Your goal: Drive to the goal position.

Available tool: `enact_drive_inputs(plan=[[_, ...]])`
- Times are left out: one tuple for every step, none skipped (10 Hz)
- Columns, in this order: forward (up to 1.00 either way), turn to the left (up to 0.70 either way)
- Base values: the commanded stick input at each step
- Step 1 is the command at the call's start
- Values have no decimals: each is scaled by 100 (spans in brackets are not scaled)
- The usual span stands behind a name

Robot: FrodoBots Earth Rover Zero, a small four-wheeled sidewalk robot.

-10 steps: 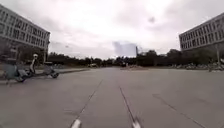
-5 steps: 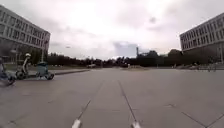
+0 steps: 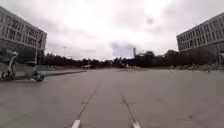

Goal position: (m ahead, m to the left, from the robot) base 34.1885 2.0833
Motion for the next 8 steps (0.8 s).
enact_drive_inputs(plan=[[100, -14], [100, 0], [100, 0], [100, 0], [100, 0], [100, 0], [100, 0], [100, 0]])
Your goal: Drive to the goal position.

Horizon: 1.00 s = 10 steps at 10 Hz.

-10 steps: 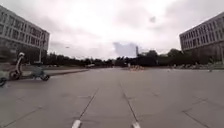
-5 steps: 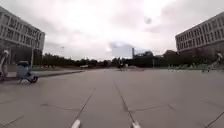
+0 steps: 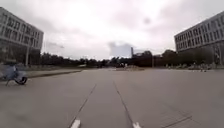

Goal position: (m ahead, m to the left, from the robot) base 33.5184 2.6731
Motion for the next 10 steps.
enact_drive_inputs(plan=[[100, 0], [100, 0], [100, 0], [100, 0], [100, 0], [100, 0], [100, 0], [100, 0], [100, 0], [100, 0]])
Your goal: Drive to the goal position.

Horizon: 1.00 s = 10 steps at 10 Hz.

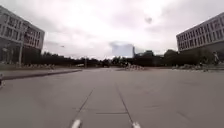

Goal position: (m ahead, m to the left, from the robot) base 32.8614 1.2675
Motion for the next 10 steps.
enact_drive_inputs(plan=[[100, 0], [100, 0], [100, 0], [100, 0], [100, 0], [100, 0], [100, 0], [100, 0], [100, 0], [100, 0]])
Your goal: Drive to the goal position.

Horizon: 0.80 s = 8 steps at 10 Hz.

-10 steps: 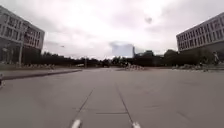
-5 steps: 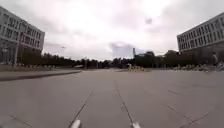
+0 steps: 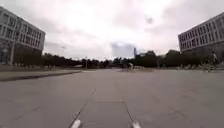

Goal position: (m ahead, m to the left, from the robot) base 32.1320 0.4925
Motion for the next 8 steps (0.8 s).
enact_drive_inputs(plan=[[100, 0], [100, 0], [100, 0], [100, 0], [100, 0], [100, 0], [100, 0], [100, 0]])
